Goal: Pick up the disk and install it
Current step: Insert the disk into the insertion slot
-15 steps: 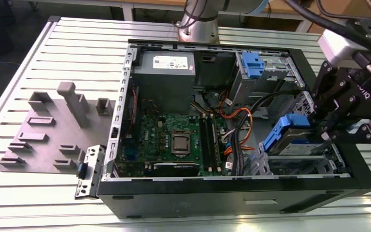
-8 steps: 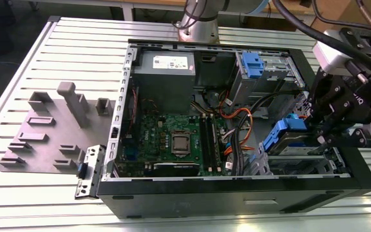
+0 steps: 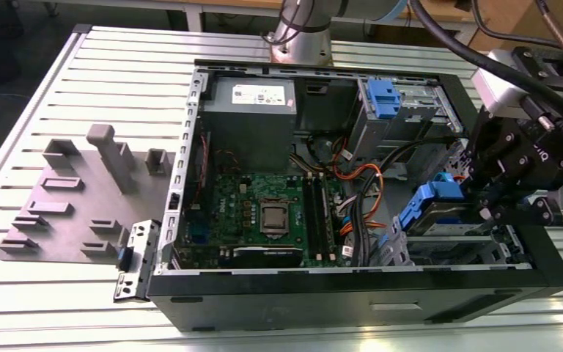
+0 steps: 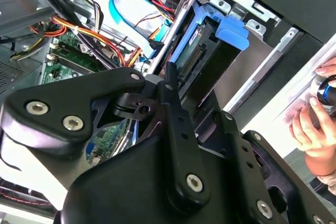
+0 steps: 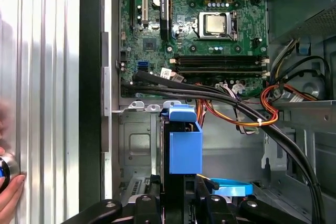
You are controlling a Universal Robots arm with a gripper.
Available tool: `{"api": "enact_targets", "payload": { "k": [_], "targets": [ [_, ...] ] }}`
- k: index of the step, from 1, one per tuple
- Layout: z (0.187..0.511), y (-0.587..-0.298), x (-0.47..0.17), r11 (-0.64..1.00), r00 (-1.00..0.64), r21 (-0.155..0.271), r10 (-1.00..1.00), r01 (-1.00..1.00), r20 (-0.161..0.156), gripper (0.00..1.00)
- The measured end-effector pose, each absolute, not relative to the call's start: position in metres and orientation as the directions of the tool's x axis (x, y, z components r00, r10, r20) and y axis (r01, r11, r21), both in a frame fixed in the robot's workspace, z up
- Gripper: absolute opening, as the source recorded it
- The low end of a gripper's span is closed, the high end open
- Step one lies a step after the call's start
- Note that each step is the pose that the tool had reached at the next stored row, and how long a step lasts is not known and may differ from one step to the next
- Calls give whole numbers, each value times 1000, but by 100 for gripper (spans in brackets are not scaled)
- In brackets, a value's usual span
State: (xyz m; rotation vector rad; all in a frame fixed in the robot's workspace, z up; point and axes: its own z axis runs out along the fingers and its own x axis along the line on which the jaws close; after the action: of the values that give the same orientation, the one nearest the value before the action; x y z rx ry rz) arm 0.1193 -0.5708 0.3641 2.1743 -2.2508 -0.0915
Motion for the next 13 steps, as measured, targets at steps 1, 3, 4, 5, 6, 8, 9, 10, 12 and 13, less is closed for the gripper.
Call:
{"api": "enact_targets", "payload": {
  "k": [1, 3, 4, 5, 6, 8, 9, 10, 12, 13],
  "targets": [
    [363, -571, 119, 34, -35, 50, -999, -998, -33, 35],
    [362, -571, 119, 34, -35, 50, -999, -998, -32, 35],
    [362, -571, 119, 34, -35, 50, -999, -998, -32, 35],
    [362, -571, 119, 34, -35, 50, -999, -998, -32, 35],
    [362, -571, 119, 34, -35, 49, -999, -998, -32, 35],
    [362, -571, 119, 34, -35, 49, -999, -998, -32, 36],
    [362, -571, 119, 34, -35, 50, -999, -998, -32, 36],
    [362, -571, 119, 34, -35, 50, -999, -998, -32, 36],
    [362, -571, 119, 34, -35, 49, -999, -998, -32, 42],
    [362, -571, 119, 34, -35, 49, -999, -998, -32, 42]
  ]
}}
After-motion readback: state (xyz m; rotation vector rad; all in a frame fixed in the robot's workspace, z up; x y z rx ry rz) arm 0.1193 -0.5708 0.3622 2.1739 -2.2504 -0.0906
